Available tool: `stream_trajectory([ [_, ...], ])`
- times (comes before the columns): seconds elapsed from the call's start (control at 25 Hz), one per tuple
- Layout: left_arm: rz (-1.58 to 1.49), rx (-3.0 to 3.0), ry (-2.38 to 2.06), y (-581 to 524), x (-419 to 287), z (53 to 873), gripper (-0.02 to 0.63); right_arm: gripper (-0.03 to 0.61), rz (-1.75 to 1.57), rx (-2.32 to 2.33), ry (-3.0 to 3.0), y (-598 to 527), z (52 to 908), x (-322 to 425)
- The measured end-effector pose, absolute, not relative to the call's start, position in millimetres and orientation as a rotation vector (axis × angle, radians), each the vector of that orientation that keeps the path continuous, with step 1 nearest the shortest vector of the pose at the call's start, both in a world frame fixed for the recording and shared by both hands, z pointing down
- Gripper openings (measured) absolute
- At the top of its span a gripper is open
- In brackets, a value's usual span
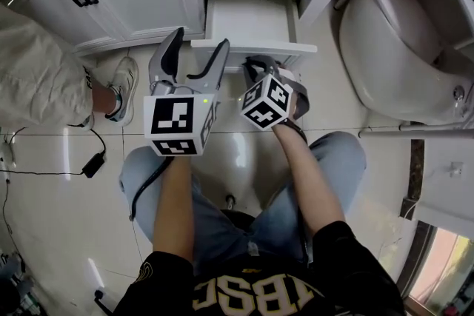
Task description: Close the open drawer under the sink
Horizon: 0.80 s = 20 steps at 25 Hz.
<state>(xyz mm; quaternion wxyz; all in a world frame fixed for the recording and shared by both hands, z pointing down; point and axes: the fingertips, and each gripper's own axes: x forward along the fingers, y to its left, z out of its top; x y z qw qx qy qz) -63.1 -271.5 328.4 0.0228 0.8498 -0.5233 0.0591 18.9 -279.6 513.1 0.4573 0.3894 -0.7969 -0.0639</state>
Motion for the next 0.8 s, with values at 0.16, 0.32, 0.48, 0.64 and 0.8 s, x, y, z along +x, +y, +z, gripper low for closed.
stream_trajectory([
  [0.16,0.154,2.611,-1.621,-290.9,-69.2,332.4,0.328,0.046,-0.176,0.992,-1.985,-309.4,510.5,21.8],
  [0.32,0.077,2.58,-1.612,-306.8,-70.2,330.2,0.327,0.041,-0.211,1.027,-1.965,-337.3,508.9,23.8],
  [0.48,0.104,2.58,-1.644,-319.3,-74.6,332.8,0.328,0.041,-0.249,1.077,-1.961,-366.1,508.9,24.5],
  [0.64,0.118,2.546,-1.684,-331.3,-91.3,338.3,0.327,0.043,-0.239,1.15,-2.0,-398.0,506.3,29.6],
  [0.8,0.149,2.506,-1.731,-338.9,-110.3,342.8,0.327,0.047,-0.185,1.231,-2.049,-422.5,506.4,33.9],
])
